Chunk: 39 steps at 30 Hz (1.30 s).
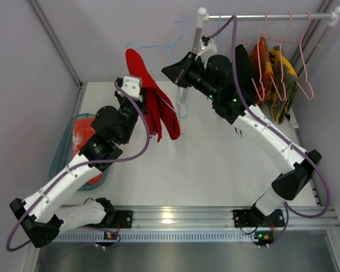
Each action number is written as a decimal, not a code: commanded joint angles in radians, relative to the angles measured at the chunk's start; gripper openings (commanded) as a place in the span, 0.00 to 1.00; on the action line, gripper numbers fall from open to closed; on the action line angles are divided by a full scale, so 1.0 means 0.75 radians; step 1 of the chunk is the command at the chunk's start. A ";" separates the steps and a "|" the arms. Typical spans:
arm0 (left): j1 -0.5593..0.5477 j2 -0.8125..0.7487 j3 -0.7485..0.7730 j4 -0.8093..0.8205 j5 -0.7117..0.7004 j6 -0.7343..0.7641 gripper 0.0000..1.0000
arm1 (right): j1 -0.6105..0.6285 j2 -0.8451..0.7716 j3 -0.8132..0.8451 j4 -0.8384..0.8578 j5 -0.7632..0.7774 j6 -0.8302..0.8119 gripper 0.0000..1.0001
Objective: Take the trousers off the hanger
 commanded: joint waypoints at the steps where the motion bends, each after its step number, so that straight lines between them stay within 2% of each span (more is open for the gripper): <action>1: 0.002 -0.053 0.182 0.194 0.073 -0.025 0.00 | -0.026 -0.060 -0.024 0.098 0.102 -0.114 0.00; 13: 0.021 0.082 0.539 0.338 -0.003 0.159 0.00 | -0.009 -0.123 -0.290 0.154 0.098 -0.206 0.00; 17: 0.168 0.115 0.705 0.282 -0.026 0.085 0.00 | -0.009 -0.144 -0.339 0.164 0.092 -0.219 0.00; 23: 0.379 0.092 0.761 0.264 -0.052 0.036 0.00 | 0.001 -0.144 -0.355 0.174 0.069 -0.215 0.00; 27: 0.505 0.029 0.708 0.254 -0.099 0.044 0.00 | 0.011 -0.138 -0.339 0.188 0.057 -0.227 0.00; 30: 0.628 -0.063 0.593 0.268 -0.140 0.062 0.00 | 0.015 -0.134 -0.323 0.190 0.020 -0.237 0.00; 39: 1.037 -0.452 0.111 0.272 -0.201 0.091 0.00 | 0.021 -0.150 -0.320 0.194 -0.027 -0.245 0.00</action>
